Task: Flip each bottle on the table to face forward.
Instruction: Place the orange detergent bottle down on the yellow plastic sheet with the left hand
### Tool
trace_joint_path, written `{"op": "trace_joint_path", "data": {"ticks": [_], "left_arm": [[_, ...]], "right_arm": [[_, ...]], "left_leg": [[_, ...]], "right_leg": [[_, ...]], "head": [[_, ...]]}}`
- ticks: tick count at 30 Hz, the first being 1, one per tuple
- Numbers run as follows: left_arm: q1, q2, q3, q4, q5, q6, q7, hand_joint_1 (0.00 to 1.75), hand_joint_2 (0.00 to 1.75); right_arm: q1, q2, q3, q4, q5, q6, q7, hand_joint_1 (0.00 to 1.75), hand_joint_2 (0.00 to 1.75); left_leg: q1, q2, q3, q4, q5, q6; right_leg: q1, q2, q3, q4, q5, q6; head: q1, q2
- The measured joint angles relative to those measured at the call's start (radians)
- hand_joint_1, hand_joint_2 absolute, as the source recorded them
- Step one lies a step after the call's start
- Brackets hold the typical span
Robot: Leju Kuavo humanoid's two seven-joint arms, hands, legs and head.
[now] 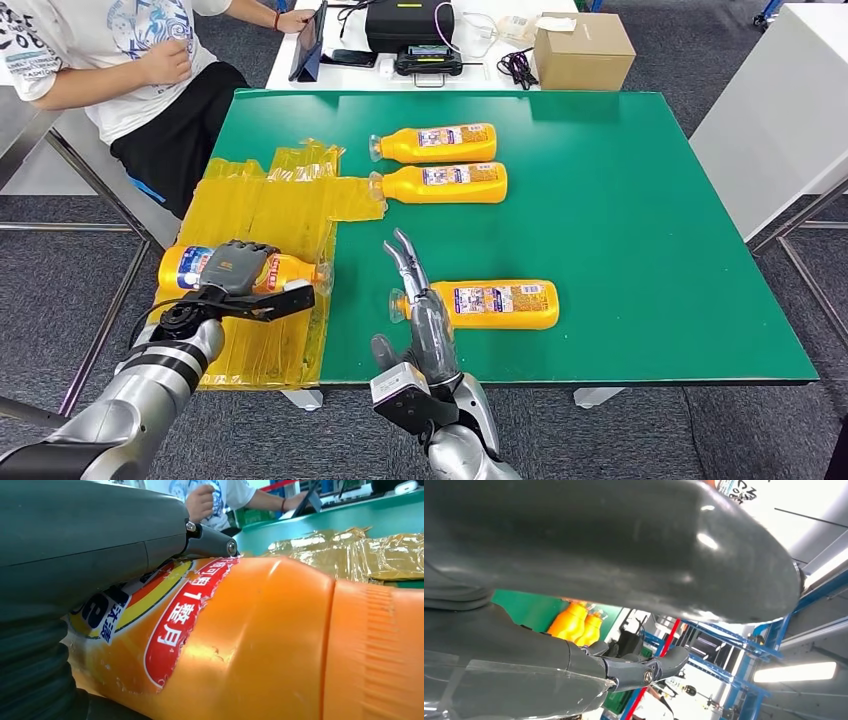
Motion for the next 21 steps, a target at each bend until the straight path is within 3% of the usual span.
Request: {"op": "trace_joint_path", "data": {"ticks": [1, 4, 5, 21], "left_arm": [[-0.002, 0.0, 0.0, 0.001, 0.01, -0.009, -0.003, 1.46, 1.75], [-0.009, 0.0, 0.002, 0.004, 0.05, -0.06, -0.017, 0.19, 1.75], [-0.012, 0.0, 0.004, 0.006, 0.065, -0.084, -0.023, 0.0, 1.75], [-0.035, 0.0, 0.064, 0.019, 0.297, -0.352, -0.116, 0.0, 1.75]], "right_arm": [[0.0, 0.0, 0.0, 0.0, -0.001, 0.002, 0.0, 0.0, 0.0], [0.0, 0.0, 0.0, 0.0, -0.004, 0.01, 0.001, 0.0, 0.0], [0.0, 0.0, 0.0, 0.0, -0.005, 0.013, 0.002, 0.0, 0.0], [-0.001, 0.004, -0.008, 0.024, -0.02, 0.056, 0.01, 0.0, 0.0]], "left_leg": [[0.0, 0.0, 0.0, 0.0, 0.0, 0.0], [0.0, 0.0, 0.0, 0.0, 0.0, 0.0], [0.0, 0.0, 0.0, 0.0, 0.0, 0.0], [0.0, -0.001, 0.002, 0.0, 0.0, 0.0]], "right_leg": [[0.0, 0.0, 0.0, 0.0, 0.0, 0.0], [0.0, 0.0, 0.0, 0.0, 0.0, 0.0], [0.0, 0.0, 0.0, 0.0, 0.0, 0.0], [0.0, 0.0, 0.003, 0.0, 0.0, 0.0]], "head": [[0.0, 0.0], [0.0, 0.0], [0.0, 0.0], [0.0, 0.0]]}}
